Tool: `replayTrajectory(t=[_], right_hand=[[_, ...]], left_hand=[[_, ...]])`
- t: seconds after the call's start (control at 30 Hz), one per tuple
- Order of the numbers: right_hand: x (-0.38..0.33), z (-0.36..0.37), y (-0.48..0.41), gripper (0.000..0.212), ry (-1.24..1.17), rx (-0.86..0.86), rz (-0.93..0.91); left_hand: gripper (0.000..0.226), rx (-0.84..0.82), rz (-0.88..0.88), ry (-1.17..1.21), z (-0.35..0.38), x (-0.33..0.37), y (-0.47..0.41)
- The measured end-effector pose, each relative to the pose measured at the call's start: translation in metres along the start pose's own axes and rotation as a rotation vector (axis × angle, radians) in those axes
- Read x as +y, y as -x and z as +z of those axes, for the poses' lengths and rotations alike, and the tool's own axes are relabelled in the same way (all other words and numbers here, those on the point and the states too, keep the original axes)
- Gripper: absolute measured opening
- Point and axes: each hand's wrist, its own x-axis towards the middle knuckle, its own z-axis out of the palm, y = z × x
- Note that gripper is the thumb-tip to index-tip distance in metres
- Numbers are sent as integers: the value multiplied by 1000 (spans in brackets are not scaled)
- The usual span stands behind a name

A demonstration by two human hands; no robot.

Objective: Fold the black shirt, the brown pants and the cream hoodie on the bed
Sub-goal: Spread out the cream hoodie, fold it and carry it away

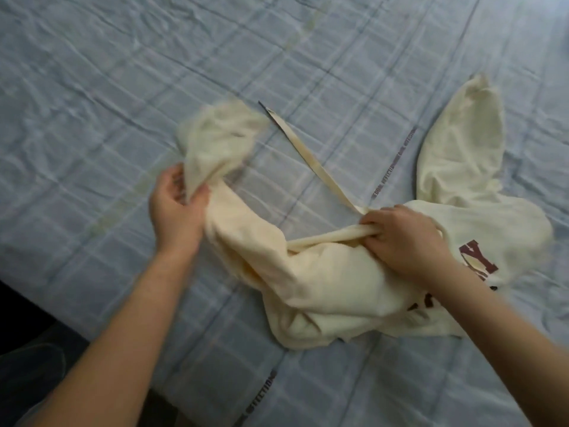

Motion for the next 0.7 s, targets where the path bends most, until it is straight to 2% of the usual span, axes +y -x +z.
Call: replayTrajectory(t=[0.03, 0.1, 0.13, 0.17, 0.2, 0.23, 0.27, 0.33, 0.4, 0.47, 0.5, 0.57, 0.7], right_hand=[[0, 2, 3, 15, -78, 101, 32], [-2, 10, 11, 13, -204, 242, 87], [-6, 15, 14, 13, -262, 277, 110], [-10, 18, 17, 14, -312, 306, 117], [-12, 20, 19, 15, -353, 338, 112], [-14, 22, 20, 16, -382, 377, 106], [-15, 22, 21, 17, -403, 414, 105], [-16, 18, 22, 20, -439, 486, 93], [-18, 12, 23, 21, -491, 556, 66], [-20, 6, 26, 22, -563, 586, 74], [-21, 3, 26, 23, -611, 579, 102], [-21, -1, 28, 24, -706, 528, 174], [-18, -6, 33, 24, -737, 494, 198]], left_hand=[[51, 37, -49, -103, -7, -1, -9], [63, 68, -97, -534, -12, -2, -16], [67, 64, 15, -703, -8, 1, -15], [67, 10, 194, -768, 0, 6, -11], [62, -103, 355, -744, 13, 11, -7], [55, -267, 422, -675, 28, 16, -2], [50, -470, 384, -606, 42, 19, 5], [56, -851, 120, -547, 68, 18, 21], [61, -1103, -64, -600, 82, 16, 32], [45, -1268, -159, -497, 86, 15, 34], [33, -1299, -168, -414, 86, 15, 35], [20, -1245, -105, -337, 86, 17, 39], [26, -1007, 191, -366, 87, 20, 44]])
